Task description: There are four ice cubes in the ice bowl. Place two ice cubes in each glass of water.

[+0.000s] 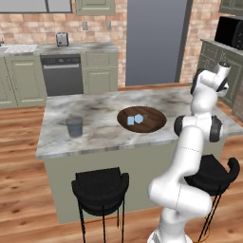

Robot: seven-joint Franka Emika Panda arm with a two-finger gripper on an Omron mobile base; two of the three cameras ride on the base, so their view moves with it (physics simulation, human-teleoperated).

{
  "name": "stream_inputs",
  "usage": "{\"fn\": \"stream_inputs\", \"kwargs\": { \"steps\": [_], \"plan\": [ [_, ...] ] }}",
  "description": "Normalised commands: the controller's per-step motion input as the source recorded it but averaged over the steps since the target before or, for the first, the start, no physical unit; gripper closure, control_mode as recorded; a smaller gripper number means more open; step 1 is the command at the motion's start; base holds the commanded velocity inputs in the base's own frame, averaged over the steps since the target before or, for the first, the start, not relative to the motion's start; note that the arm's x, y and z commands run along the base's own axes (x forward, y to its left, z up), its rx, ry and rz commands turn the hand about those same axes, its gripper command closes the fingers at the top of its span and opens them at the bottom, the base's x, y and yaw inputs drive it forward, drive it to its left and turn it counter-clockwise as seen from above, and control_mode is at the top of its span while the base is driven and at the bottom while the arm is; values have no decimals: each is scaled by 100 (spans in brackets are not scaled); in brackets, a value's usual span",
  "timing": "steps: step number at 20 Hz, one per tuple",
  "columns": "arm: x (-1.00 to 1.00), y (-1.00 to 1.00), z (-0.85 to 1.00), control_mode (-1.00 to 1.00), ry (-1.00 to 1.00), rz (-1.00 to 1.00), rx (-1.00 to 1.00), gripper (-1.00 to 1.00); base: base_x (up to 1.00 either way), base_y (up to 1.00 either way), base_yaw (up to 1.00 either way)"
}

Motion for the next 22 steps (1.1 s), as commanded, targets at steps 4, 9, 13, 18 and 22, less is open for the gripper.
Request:
{"fn": "stream_inputs", "kwargs": {
  "steps": [4, 9, 13, 18, 22],
  "plan": [
    [-100, 54, -3, -100, -13, 8, -1, -100, 0, 0, 0],
    [-100, 91, -17, -100, -8, 6, -1, -100, 0, 0, 0],
    [-100, 100, -39, -100, -6, 5, 0, -100, 0, 0, 0],
    [-82, 100, -6, -100, -4, 1, 0, -100, 0, 0, 0],
    [-9, 100, 39, -100, -3, 0, 0, -100, 0, 0, 0]
  ]
}}
